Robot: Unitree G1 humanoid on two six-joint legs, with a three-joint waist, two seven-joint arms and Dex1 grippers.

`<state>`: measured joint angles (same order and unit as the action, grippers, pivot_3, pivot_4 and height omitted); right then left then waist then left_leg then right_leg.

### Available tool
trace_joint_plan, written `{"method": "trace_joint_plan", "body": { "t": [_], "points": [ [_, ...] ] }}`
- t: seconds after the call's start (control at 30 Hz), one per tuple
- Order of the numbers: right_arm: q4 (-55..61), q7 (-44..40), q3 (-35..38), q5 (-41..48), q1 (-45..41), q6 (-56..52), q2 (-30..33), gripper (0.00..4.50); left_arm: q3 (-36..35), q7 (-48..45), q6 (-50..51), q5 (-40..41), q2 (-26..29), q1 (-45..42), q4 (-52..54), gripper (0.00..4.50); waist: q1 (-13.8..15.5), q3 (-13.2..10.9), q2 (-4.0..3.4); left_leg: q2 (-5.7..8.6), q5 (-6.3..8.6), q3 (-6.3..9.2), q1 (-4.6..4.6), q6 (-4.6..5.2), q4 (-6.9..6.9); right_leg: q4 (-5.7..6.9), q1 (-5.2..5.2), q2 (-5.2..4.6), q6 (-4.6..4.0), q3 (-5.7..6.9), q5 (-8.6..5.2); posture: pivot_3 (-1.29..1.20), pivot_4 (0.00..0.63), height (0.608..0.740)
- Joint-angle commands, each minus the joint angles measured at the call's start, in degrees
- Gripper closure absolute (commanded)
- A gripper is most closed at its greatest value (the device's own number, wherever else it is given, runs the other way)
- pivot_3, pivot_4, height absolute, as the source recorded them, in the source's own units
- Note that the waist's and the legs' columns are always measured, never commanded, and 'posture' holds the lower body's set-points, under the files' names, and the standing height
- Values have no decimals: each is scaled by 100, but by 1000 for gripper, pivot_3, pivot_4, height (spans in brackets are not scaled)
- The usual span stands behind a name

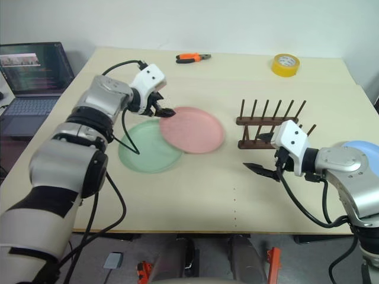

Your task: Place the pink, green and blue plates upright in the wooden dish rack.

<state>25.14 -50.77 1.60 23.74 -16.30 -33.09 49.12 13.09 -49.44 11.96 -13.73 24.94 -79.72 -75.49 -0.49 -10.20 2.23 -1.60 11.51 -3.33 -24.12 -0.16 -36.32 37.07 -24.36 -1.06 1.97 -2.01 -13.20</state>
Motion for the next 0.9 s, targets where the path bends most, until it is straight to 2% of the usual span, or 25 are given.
{"method": "trace_joint_plan", "body": {
  "t": [0.03,0.2,0.23,0.5,0.9],
  "points": [
    [185,34,188,22,-44,27,55,0,-110,39,-86,-19,18,-34,-8,2369,0,0,0,0,0,0,0,0,0,-1,0,0,0,-1,0,0,150,740],
    [166,47,132,15,-82,36,17,0,-121,60,-86,-10,27,-14,-19,4217,3,0,0,1,0,-1,-2,0,-2,-1,0,0,1,0,1,0,150,740],
    [160,49,121,13,-87,40,10,0,-126,72,-82,-7,30,-14,-20,4459,3,0,0,1,0,-1,-2,0,-3,0,0,0,2,0,1,0,150,740],
    [130,69,24,-22,-144,54,-44,0,-146,83,-94,0,83,-46,-14,4459,2,0,0,1,0,-1,-2,0,-13,3,4,0,4,1,3,0,150,740],
    [68,98,-64,-72,-154,63,-91,0,-696,1,21,234,193,-400,22,4459,3,0,0,-1,1,-2,-11,1,-38,6,10,0,12,9,8,0,150,740]
  ]
}}
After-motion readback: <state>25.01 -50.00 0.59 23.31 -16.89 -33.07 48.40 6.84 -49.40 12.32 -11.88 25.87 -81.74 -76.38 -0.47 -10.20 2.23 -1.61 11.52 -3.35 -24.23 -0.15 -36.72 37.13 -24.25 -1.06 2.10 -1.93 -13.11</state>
